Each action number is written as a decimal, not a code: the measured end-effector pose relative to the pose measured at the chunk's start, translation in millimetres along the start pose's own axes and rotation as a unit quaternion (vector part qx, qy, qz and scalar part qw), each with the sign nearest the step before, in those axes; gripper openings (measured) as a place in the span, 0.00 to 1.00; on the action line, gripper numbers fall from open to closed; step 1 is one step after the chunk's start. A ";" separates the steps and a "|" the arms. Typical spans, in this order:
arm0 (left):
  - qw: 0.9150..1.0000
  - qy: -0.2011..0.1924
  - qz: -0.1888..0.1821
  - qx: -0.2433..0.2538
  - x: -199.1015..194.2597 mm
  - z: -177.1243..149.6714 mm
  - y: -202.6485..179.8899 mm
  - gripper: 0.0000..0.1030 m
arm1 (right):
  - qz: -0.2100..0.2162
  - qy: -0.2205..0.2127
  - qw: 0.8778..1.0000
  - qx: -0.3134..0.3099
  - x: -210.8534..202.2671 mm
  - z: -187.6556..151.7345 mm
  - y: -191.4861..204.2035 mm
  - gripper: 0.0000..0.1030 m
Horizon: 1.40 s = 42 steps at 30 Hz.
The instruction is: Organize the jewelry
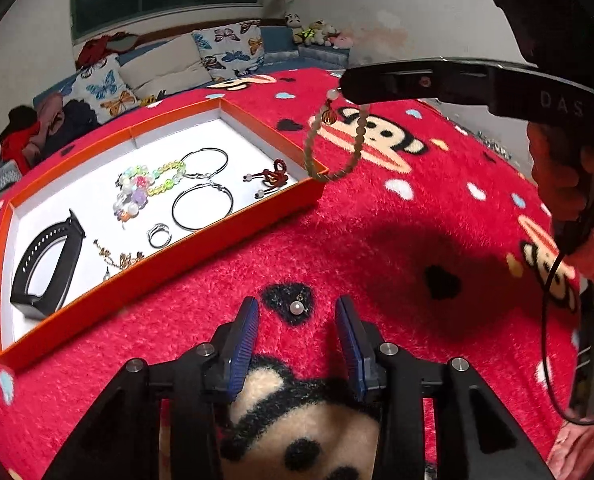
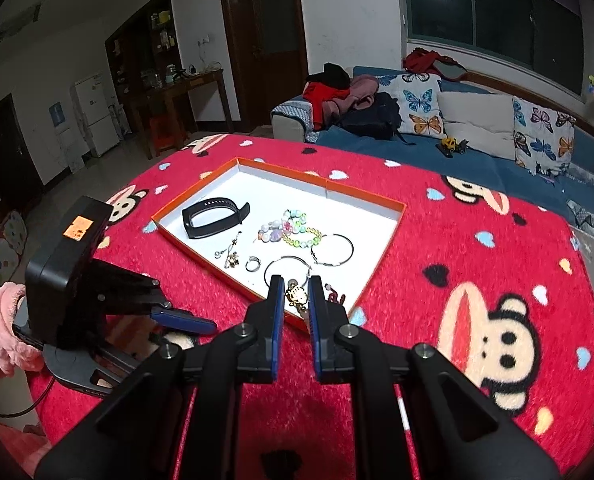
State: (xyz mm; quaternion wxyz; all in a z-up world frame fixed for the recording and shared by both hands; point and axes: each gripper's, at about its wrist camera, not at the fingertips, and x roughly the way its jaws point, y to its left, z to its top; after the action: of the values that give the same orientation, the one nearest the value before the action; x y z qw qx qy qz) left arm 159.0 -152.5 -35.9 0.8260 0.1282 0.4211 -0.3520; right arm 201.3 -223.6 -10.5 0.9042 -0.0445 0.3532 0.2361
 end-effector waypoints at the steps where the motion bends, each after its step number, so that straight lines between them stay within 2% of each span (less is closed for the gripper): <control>1: 1.000 0.001 0.001 0.005 1.9 -0.1 -1.2 0.37 | 0.000 0.001 1.000 0.002 1.0 -1.1 -1.3 0.12; 5: 1.000 0.008 0.003 0.017 10.7 0.4 -2.9 0.21 | 0.000 0.002 1.000 0.004 2.1 -3.5 -2.6 0.12; 10: 0.999 0.007 0.015 0.030 16.4 1.5 -5.1 0.17 | 0.000 0.001 1.000 0.004 1.9 -3.9 -3.9 0.12; 14: 0.999 0.003 0.022 0.037 18.4 1.5 -5.9 0.09 | 0.000 -0.002 1.000 0.004 1.9 -2.0 -4.5 0.12; 19: 0.999 -0.005 0.028 0.044 16.4 0.7 -9.3 0.07 | 0.001 -0.007 1.000 0.002 0.5 1.0 -2.4 0.12; 24: 0.999 -0.022 0.026 0.029 1.1 4.2 -3.0 0.07 | 0.002 -0.017 1.000 -0.002 -2.6 10.0 0.0 0.12; 33: 0.995 -0.076 0.064 -0.016 -40.0 34.0 40.5 0.07 | 0.011 -0.042 0.999 -0.003 6.0 35.2 -0.2 0.12; 38: 0.993 -0.070 0.081 -0.052 -38.6 41.4 78.5 0.07 | 0.015 -0.028 0.999 0.012 30.9 37.7 -4.4 0.12; 42: 0.993 -0.058 0.082 -0.065 -31.4 38.5 94.5 0.07 | 0.020 -0.007 0.999 0.025 53.8 32.2 -7.1 0.12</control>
State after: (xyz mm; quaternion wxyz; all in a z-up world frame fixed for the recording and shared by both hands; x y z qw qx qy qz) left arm 235.0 -89.2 4.3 0.8816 0.0879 0.3828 -0.2616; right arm 258.9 -200.7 -22.6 0.9027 -0.0136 0.3532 0.2454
